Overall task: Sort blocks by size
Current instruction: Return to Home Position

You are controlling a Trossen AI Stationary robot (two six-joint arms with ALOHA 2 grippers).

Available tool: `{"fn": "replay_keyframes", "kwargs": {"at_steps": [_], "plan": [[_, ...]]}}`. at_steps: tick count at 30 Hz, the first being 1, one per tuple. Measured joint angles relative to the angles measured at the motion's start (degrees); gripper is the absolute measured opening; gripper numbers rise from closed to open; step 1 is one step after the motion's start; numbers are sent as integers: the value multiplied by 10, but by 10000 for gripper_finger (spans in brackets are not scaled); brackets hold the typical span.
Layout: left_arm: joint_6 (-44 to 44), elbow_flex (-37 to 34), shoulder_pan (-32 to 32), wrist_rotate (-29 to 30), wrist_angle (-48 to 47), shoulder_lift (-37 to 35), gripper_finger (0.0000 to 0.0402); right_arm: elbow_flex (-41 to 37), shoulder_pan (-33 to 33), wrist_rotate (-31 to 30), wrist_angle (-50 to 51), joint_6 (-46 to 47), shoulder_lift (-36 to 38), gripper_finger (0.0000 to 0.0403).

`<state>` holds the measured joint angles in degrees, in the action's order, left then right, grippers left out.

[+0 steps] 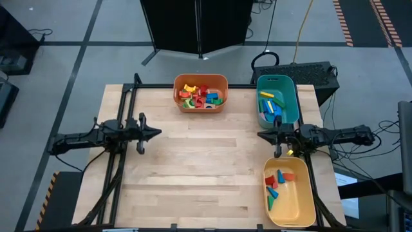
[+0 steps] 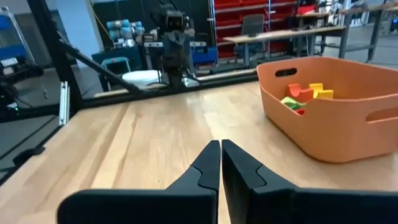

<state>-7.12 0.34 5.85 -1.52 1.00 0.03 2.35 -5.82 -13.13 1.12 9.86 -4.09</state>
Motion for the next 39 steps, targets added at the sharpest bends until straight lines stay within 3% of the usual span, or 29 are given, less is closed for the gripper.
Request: {"fn": "replay_keyframes", "kwargs": {"at_steps": [14,39], "plan": [[1,0,-8,-1,0,3,0,0,0,-3,-47,-16,-12,0],[1,0,-8,0,0,3,0,0,0,-3,-45,-16,-12,0]]}}
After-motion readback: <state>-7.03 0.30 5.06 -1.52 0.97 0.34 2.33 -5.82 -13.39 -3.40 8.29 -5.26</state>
